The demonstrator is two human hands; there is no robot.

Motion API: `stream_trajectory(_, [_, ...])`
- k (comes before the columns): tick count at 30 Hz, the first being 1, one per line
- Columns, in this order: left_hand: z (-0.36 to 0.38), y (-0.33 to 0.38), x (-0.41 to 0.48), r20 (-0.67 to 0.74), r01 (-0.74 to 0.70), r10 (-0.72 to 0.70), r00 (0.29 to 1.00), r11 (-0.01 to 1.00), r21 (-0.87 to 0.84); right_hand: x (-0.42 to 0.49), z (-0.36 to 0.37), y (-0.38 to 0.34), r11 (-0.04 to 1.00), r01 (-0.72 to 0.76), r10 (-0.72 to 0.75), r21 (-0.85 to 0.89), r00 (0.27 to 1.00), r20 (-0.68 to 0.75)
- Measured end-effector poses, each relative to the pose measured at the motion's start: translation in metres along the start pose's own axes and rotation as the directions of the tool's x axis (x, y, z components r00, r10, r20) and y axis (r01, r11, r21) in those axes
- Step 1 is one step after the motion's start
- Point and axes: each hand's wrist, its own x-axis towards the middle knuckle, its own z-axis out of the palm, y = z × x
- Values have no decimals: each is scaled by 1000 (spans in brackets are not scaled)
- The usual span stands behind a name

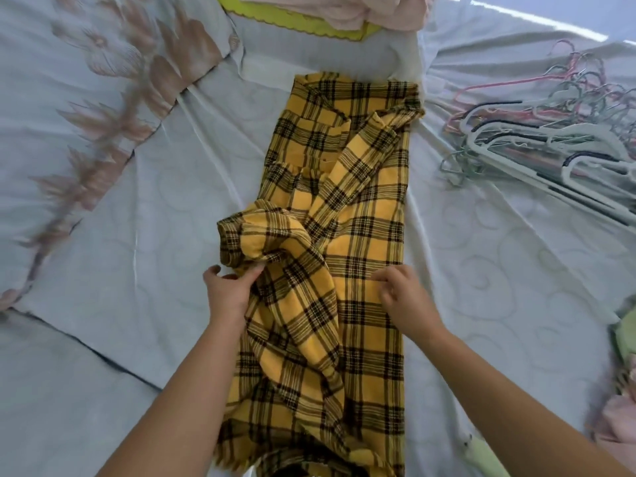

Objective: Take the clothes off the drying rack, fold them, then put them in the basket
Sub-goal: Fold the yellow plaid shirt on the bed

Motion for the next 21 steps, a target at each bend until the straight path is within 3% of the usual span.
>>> stream_trajectory(2, [-1,9,15,-10,-201,209,978,953,225,-5,17,-9,998,54,-51,-27,994,99])
stream_trajectory(4, [-2,17,30,62,-398,413,908,808,434,-10,32,-18,999,34,-32,-7,981,194])
stream_trajectory(6, [-5,30,39,169,-507,489,856,729,459,-18,44,-25,993,-67,39,101,965,260])
stream_trajectory(7, [-7,40,37,203,-517,476,856,761,393,-23,49,-28,976,-128,76,176,958,278])
stream_trajectory(9, [-19,65,38,273,-428,397,877,901,65,-33,55,-31,935,-207,123,287,950,285])
stream_trajectory(11, [-53,89,51,377,-314,382,844,921,-232,-42,57,-30,902,-260,141,343,932,335])
stream_trajectory(12, [-75,96,63,428,-289,389,816,915,-282,-47,59,-28,892,-284,135,353,911,390])
stream_trajectory(13, [-96,103,69,485,-261,374,791,922,-285,-52,61,-27,887,-304,126,347,883,451])
stream_trajectory(15, [-140,99,88,493,-224,284,822,958,-179,-62,67,-26,908,-309,109,284,827,552])
stream_trajectory(17, [-174,83,99,357,-152,157,921,987,-43,-68,75,-26,946,-273,105,173,766,634])
stream_trajectory(19, [-195,61,107,195,11,-5,981,1000,-28,-73,83,-31,975,-213,105,63,690,716])
stream_trajectory(21, [-201,38,108,92,195,-183,979,971,-139,-77,89,-35,984,-176,107,10,639,762])
